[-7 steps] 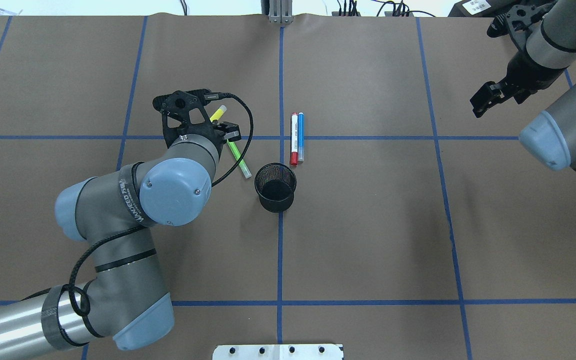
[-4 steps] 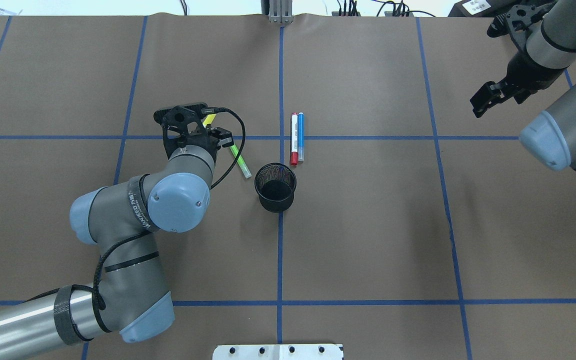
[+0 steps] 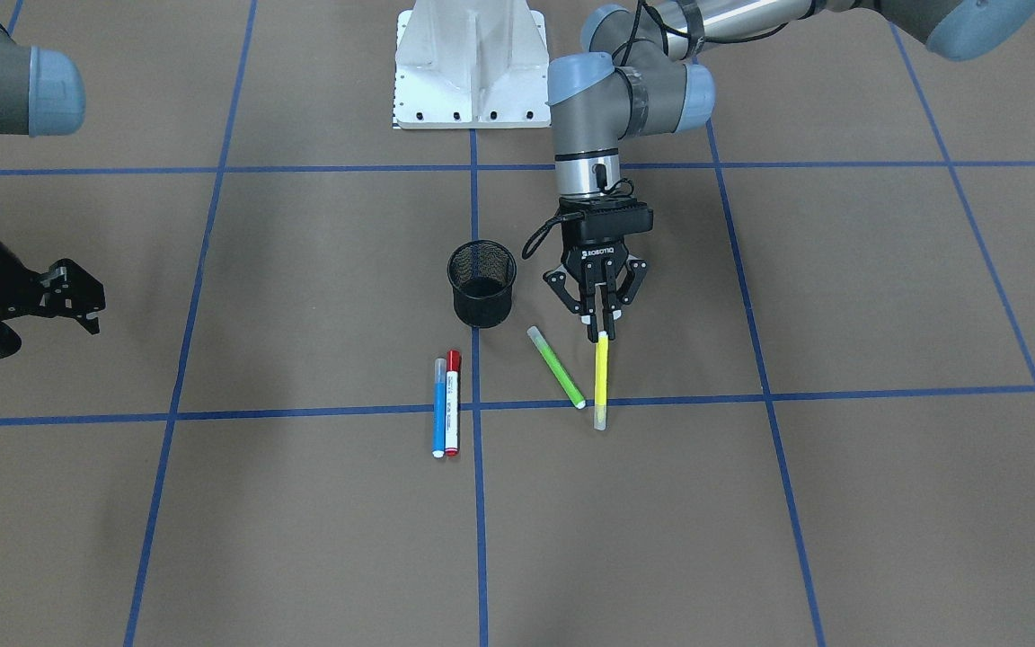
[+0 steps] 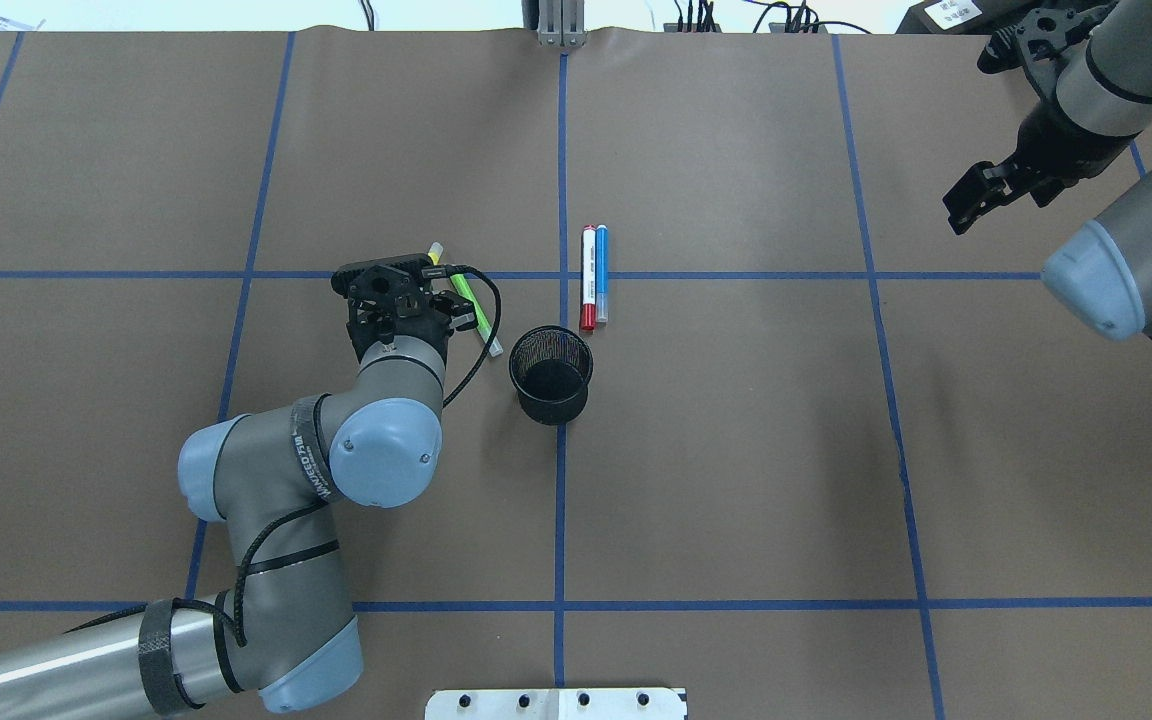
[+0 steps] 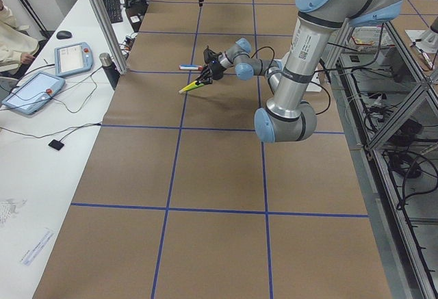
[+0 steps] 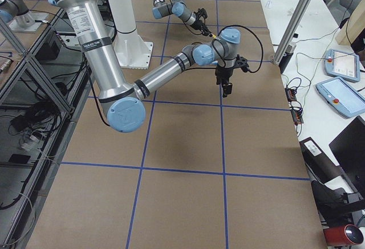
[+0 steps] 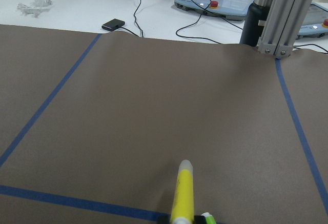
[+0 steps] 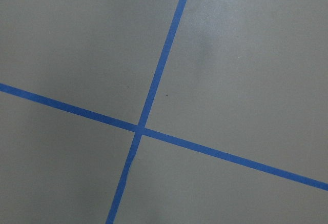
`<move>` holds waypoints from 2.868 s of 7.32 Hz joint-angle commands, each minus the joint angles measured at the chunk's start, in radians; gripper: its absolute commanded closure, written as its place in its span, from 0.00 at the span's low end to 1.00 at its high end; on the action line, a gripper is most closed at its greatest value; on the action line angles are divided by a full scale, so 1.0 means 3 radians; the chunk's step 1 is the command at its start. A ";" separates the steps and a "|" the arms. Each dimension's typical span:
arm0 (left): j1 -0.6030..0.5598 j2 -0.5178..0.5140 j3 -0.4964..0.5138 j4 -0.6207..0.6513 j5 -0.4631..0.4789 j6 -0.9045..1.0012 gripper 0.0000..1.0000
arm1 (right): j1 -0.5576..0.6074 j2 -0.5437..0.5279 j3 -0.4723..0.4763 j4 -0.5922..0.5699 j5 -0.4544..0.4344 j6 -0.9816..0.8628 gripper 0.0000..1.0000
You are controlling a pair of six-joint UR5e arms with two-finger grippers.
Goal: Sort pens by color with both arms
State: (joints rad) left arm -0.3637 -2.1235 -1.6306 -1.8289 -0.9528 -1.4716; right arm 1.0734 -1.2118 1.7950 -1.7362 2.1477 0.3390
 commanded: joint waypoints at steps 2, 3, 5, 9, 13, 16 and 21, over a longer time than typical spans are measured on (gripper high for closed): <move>0.0026 -0.0004 0.0015 0.0001 0.0021 0.0012 0.40 | 0.0017 0.0000 0.0004 -0.0001 0.0020 0.0000 0.01; 0.0026 -0.0004 0.0005 0.0006 0.0016 0.0022 0.25 | 0.0027 0.0000 0.0004 -0.0001 0.0015 0.0000 0.01; 0.0021 -0.0009 -0.0046 0.0006 0.0011 0.0185 0.01 | 0.0037 0.0000 0.0004 -0.0001 0.0020 0.0000 0.01; -0.0126 -0.0014 -0.0897 0.0551 -0.0513 0.0645 0.01 | 0.0119 0.0000 0.0040 -0.0001 0.0015 0.0000 0.01; -0.0795 -0.0152 -0.1401 0.1431 -0.1934 0.0876 0.01 | 0.0190 -0.0021 0.0096 0.0004 -0.0011 0.0031 0.01; -0.1470 -0.0178 -0.1442 0.1760 -0.2820 0.1585 0.01 | 0.0374 -0.0133 0.0086 0.0004 -0.0006 0.0046 0.01; -0.2432 0.0037 -0.1340 0.2117 -0.3649 0.3040 0.01 | 0.0721 -0.0266 -0.0438 0.0035 0.0000 -0.0615 0.01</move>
State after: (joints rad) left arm -1.0219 -2.1302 -2.0490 -1.2337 -2.0054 -0.6953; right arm 1.2556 -1.2879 1.7324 -1.7282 2.1492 0.2589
